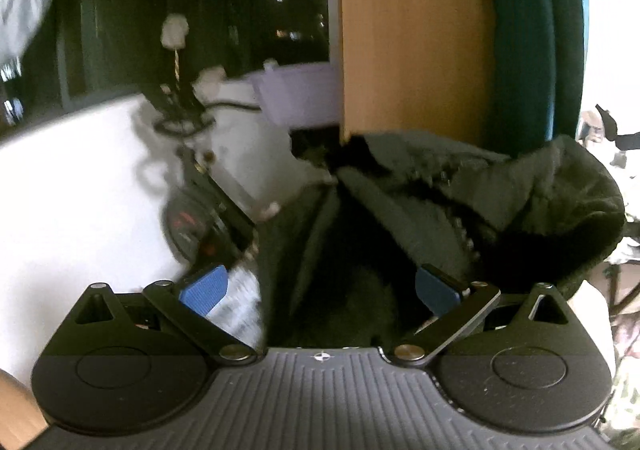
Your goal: Fold clothes
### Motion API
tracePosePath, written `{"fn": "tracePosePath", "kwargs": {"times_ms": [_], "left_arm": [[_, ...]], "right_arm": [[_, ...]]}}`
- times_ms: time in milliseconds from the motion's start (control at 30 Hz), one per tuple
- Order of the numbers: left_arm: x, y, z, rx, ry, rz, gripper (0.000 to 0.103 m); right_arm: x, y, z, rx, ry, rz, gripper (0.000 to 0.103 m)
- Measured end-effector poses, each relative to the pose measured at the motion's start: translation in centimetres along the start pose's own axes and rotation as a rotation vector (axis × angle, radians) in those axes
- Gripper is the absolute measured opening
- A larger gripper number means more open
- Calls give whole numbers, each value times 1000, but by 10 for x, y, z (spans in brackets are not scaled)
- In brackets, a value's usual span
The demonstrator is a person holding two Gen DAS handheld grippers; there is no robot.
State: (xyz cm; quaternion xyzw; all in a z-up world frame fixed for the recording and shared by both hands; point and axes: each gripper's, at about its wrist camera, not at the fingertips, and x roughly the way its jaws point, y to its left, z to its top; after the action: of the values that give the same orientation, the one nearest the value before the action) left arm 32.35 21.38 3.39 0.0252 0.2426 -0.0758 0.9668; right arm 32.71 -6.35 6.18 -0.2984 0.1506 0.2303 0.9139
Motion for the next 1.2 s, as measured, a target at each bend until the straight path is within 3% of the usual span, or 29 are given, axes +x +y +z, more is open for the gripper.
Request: {"fn": "tracePosePath", "kwargs": {"times_ms": [67,200,233,267,367,433,467,600,767,800,933,1000,1033,1100,1200], "left_arm": [[11,5,-6,-7,18,-38,102],[32,3,-18,39,53,-125,102],[37,1,-22,55,61,-146,102],[42,-1,-25,72,69,-164,102],[60,-9,-34,114,91,-185,102],[73,-14,-39,131,104,-191,102],[80,-15,-41,129,114,-194,102],[99,-13,-49,117,139,-201,102],[104,-2,-57,53,127,-237,102],[102,1,-57,42,123,-248,98],[88,11,-50,3,113,-330,46],[79,14,-44,15,80,-330,30],[75,15,-41,21,62,-327,27],[64,20,-35,-11,25,-322,26],[52,25,-24,-75,-27,-315,25]], "right_arm": [[14,19,2,-69,32,-11,102],[43,32,12,-51,92,-7,100],[50,34,15,-42,106,-8,89],[54,34,19,-26,109,-16,64],[56,21,28,81,80,-91,26],[52,8,33,184,45,-167,12],[49,1,35,234,30,-210,11],[42,-27,39,375,35,-330,7],[52,-26,30,397,132,-318,7],[55,-21,26,395,151,-307,7],[66,-3,6,418,216,-257,8],[69,7,-2,444,238,-232,11],[70,10,-4,453,236,-227,12],[65,17,-7,465,218,-239,18],[59,19,-7,478,201,-255,55]]}}
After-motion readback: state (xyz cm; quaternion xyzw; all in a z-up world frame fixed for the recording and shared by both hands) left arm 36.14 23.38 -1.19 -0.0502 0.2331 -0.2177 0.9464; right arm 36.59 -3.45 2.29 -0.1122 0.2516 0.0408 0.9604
